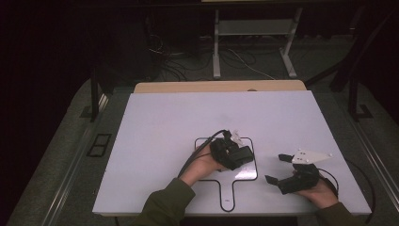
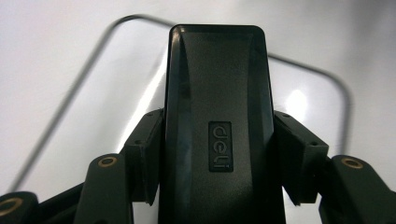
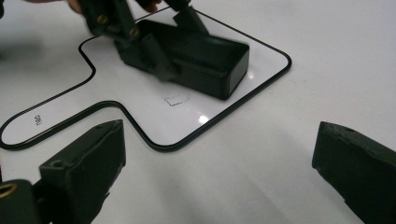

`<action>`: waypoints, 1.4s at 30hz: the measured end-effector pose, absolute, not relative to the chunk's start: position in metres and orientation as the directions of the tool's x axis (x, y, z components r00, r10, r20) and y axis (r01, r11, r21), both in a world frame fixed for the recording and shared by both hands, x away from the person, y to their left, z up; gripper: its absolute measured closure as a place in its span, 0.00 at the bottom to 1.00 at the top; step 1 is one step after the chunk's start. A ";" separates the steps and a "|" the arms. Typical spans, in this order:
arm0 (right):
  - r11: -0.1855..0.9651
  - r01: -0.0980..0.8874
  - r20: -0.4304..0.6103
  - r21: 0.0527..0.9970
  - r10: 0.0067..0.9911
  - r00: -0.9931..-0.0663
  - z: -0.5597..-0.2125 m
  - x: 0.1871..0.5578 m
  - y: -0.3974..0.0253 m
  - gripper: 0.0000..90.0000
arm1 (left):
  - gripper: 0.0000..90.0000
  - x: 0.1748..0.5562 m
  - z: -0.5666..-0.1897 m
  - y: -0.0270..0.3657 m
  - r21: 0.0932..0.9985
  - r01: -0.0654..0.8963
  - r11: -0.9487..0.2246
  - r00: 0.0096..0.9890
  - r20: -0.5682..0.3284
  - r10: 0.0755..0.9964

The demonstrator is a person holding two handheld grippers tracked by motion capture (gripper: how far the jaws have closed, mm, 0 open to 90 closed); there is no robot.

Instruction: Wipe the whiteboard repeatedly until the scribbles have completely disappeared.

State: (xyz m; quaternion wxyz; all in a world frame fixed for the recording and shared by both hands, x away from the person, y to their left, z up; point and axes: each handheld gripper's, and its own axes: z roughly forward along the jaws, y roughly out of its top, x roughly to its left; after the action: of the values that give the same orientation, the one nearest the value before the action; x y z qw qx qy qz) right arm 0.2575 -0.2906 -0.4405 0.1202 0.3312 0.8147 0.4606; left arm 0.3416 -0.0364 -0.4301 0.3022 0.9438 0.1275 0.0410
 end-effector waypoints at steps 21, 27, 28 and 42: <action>0.350 0.432 0.113 0.831 0.655 -0.747 -0.440 0.258 -0.292 0.02 | 0.43 0.339 -0.430 -0.058 0.575 0.174 -0.800 0.974 0.021 0.228; 0.348 0.431 0.113 0.833 0.655 -0.747 -0.440 0.257 -0.292 0.02 | 0.43 0.323 -0.431 -0.063 0.589 0.153 -0.793 0.980 0.015 0.200; 0.348 0.431 0.113 0.833 0.655 -0.747 -0.440 0.257 -0.292 0.02 | 0.43 0.327 -0.431 -0.062 0.586 0.153 -0.796 0.979 0.017 0.201; 0.348 0.430 0.113 0.833 0.654 -0.748 -0.440 0.257 -0.292 0.02 | 0.43 0.328 -0.431 -0.061 0.584 0.162 -0.795 0.976 0.026 0.218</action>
State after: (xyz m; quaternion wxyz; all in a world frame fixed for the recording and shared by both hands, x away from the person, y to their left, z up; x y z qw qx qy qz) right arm 0.2573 -0.2924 -0.4396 0.1211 0.3339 0.8120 0.4632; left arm 0.3283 -0.0607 -0.4308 0.3039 0.9463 0.1004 0.0461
